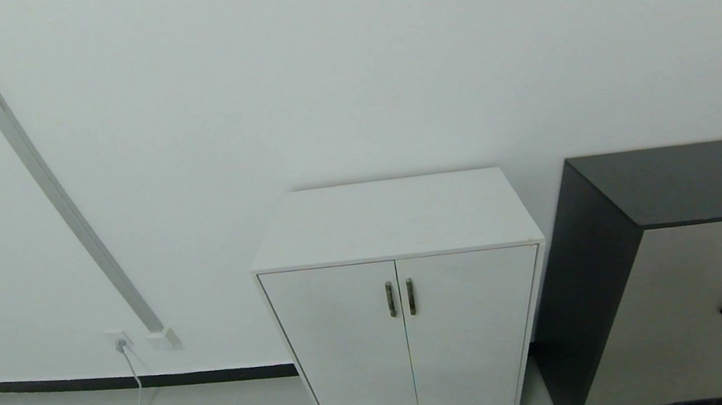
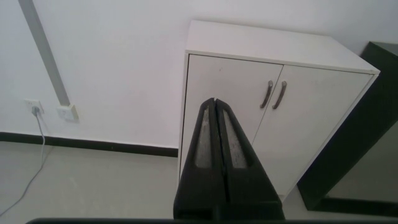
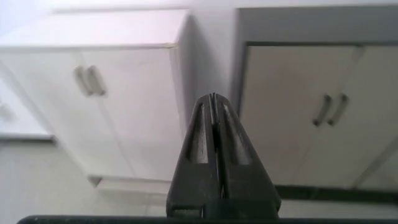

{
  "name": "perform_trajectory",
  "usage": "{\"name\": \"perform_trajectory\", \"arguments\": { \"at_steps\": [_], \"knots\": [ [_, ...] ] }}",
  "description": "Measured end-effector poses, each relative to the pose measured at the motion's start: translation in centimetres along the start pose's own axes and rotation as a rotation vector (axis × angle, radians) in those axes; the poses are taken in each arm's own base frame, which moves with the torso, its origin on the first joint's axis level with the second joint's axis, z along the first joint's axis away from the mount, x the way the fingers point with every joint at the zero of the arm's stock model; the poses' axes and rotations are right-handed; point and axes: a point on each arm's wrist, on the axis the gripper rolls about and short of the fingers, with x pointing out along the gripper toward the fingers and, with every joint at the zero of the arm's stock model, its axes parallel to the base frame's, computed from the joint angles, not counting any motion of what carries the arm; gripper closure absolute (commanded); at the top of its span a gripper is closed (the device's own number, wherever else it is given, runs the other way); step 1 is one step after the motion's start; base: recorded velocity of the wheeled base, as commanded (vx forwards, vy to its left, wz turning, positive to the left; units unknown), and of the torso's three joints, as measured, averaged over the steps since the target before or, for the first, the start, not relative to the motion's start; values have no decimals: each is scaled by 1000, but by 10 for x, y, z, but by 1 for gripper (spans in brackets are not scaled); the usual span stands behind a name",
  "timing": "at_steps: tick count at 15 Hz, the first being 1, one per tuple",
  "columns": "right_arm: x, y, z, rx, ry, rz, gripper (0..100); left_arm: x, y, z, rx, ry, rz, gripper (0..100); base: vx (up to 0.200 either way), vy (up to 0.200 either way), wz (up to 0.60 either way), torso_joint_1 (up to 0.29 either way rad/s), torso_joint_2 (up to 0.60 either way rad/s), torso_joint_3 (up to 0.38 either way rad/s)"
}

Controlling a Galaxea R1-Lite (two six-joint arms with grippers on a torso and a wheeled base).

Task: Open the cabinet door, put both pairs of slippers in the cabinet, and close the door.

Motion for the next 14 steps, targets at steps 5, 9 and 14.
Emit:
{"name": "perform_trajectory", "arguments": {
  "at_steps": [5, 9, 14],
  "knots": [
    [-1, 0, 0, 0, -9, -3, 100, 0, 0, 0, 6, 1, 2, 100, 0, 0, 0, 0, 0, 0],
    [-1, 0, 0, -6, -10, -3, 100, 0, 0, 0, 6, 0, 2, 100, 0, 0, 0, 0, 0, 0],
    [-1, 0, 0, -8, -10, -3, 100, 0, 0, 0, 7, 0, 2, 100, 0, 0, 0, 0, 0, 0]
  ]
}}
